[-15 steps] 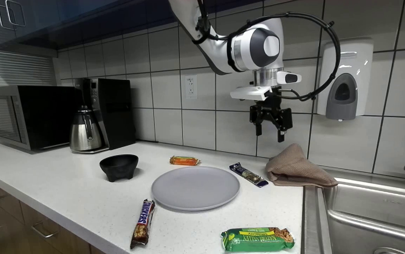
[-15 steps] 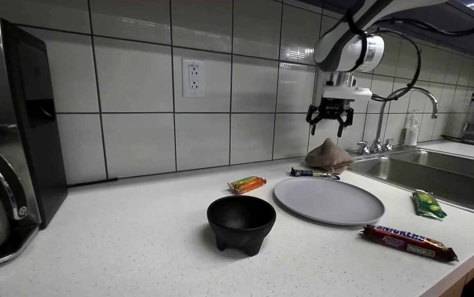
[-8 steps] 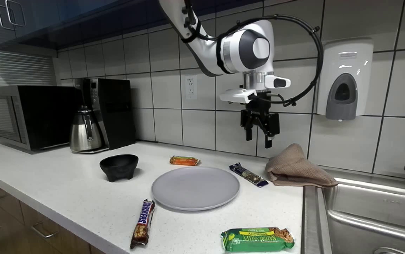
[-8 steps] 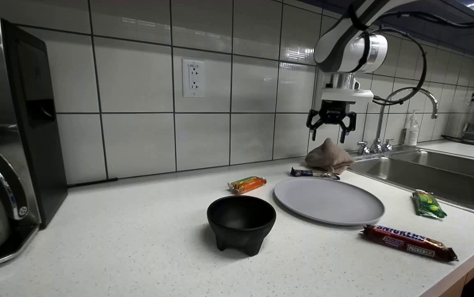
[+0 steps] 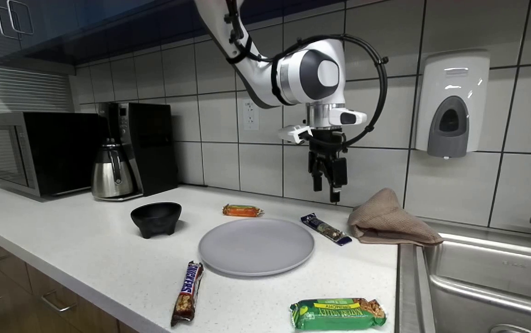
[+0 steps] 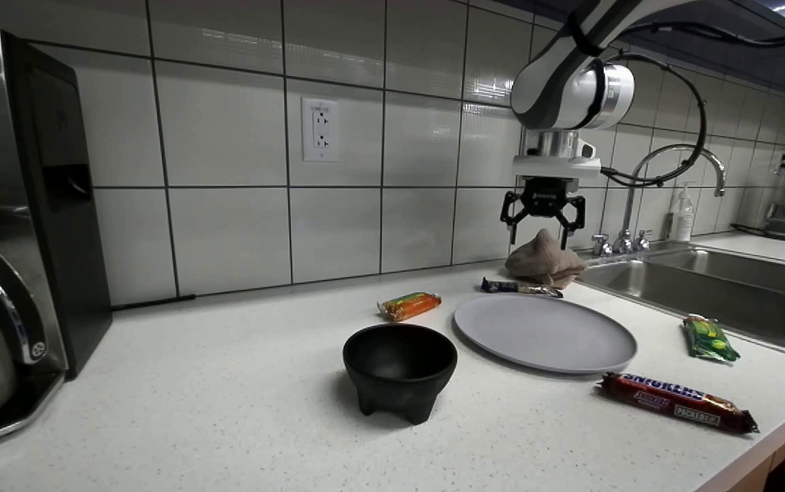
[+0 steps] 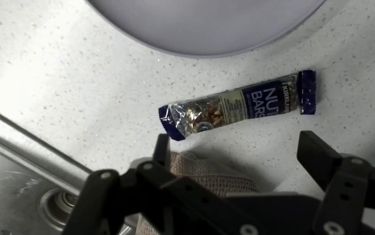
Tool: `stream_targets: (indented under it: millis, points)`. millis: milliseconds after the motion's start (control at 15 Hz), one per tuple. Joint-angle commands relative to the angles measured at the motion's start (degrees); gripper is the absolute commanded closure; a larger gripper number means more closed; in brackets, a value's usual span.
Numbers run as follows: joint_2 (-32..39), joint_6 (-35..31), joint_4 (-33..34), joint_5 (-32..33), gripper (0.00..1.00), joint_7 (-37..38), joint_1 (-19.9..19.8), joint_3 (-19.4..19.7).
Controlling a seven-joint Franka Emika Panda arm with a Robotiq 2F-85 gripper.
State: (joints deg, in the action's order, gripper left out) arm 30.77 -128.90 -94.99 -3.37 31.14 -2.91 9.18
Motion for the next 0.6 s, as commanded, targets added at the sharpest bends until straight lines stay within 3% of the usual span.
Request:
stream_targets:
  millis: [0,533]
  points:
    - [-0.54,-2.03,-0.91,-0.41,0.00,7.43,1.92,1.36]
    - [1.49,-4.69,0.08,-0.33,0.00,20.17,2.63,2.00]
